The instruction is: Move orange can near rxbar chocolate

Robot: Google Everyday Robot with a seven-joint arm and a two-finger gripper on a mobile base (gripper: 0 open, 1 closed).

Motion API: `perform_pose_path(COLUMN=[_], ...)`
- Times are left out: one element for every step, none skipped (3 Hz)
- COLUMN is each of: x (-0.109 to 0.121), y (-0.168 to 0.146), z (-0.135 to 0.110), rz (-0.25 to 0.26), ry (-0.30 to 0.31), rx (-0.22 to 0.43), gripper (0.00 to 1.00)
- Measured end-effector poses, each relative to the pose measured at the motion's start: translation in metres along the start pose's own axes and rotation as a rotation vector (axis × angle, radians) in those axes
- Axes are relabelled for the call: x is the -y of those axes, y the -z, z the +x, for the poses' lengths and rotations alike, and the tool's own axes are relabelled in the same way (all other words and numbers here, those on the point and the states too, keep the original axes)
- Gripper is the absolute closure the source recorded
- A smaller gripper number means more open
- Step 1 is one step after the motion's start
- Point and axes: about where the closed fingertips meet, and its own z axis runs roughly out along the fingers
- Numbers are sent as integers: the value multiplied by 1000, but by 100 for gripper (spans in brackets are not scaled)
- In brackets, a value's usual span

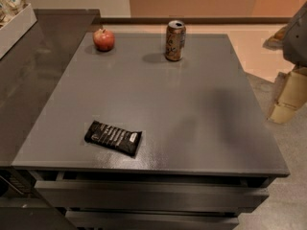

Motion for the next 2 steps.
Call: perform_pose_path(x=[1, 21], y=[0, -11], z=[-1, -11], rz=[5, 22], ry=[0, -27], rx=[2, 35], gripper=[0, 0])
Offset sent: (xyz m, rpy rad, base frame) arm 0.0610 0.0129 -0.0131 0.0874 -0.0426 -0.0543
